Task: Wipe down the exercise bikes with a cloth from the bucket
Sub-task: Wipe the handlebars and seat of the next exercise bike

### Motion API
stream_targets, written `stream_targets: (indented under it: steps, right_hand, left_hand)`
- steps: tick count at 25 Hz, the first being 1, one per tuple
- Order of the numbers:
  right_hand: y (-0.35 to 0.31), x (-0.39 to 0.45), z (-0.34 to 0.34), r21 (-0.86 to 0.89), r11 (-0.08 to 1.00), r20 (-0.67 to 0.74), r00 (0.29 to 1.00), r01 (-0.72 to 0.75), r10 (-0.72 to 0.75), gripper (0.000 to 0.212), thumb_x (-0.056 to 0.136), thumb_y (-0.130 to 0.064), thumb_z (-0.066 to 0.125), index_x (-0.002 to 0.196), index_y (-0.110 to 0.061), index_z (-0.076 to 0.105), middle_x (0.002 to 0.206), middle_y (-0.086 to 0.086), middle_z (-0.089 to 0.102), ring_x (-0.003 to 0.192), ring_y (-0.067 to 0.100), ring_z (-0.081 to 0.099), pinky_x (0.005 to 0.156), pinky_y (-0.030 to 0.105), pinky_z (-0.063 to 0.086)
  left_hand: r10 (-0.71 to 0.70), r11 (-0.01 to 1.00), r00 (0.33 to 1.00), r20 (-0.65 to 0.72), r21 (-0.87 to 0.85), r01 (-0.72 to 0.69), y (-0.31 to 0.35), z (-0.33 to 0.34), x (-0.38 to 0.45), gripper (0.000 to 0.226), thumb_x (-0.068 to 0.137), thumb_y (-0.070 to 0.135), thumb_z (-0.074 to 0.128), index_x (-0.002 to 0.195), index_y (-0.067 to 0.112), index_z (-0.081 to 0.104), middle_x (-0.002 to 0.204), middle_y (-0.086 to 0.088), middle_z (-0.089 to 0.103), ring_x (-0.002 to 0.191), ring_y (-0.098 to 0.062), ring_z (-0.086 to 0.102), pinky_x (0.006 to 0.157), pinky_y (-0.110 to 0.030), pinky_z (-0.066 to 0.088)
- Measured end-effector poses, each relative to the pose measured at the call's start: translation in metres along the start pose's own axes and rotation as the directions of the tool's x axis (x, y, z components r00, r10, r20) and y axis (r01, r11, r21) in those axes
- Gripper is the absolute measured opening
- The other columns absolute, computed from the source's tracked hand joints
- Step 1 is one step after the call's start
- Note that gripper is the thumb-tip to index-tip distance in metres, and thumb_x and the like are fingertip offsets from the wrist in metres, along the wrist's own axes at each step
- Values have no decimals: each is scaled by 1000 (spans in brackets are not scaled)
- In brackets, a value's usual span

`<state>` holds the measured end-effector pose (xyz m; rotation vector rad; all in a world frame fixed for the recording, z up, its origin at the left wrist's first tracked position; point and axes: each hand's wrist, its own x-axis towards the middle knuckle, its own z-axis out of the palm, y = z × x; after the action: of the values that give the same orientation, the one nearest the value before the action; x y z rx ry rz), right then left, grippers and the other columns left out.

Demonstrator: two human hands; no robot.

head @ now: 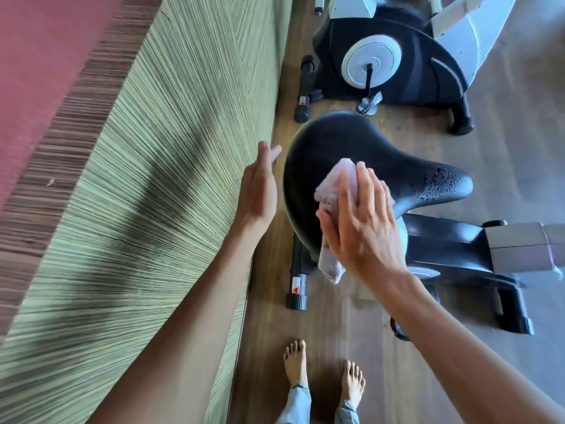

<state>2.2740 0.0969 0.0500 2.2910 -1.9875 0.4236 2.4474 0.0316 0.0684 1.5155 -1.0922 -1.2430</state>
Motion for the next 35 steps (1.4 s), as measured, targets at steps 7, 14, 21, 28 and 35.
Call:
stream_targets:
  steps: [7,14,21,28,35]
  right_hand:
    - [10,10,8,85,963,-24,967,256,-255,61,107,-37,39,148,9,38,155,34,32,142,50,34,120,55,26]
    - [66,27,4,81,989,-134,982,-126,136,53,108,-29,38,146,8,40,151,35,35,138,52,35,117,59,26]
    - [117,-18,3,-51,932,-111,925,359,-362,63,101,-20,57,152,6,32,155,33,31,143,48,34,119,55,30]
    - [129,20,8,122,992,-217,976,24,3,44,104,-21,46,139,6,49,142,32,46,127,49,46,111,54,35]
    - [195,16,-10,89,907,-94,910,411,-403,53,106,-26,48,150,1,39,149,25,42,134,42,44,115,50,36]
  left_hand:
    - [70,997,994,-85,-2,-71,4,34,-8,59,108,49,27,149,13,51,156,2,47,140,2,39,108,-1,28]
    - [215,954,972,-99,235,-187,-18,67,-15,64,102,41,19,153,12,43,164,1,34,152,-5,24,119,-8,7]
    - [205,912,972,-115,382,-147,-12,77,-20,59,106,43,19,154,17,42,165,4,31,153,-4,20,128,-30,7]
    - [250,511,964,-91,858,-51,-4,121,-19,58,109,34,28,156,-1,28,167,-18,19,157,-28,14,127,-41,9]
    - [352,316,926,-137,948,20,-11,133,-17,68,101,35,14,156,-2,28,165,-20,23,154,-30,24,126,-44,19]
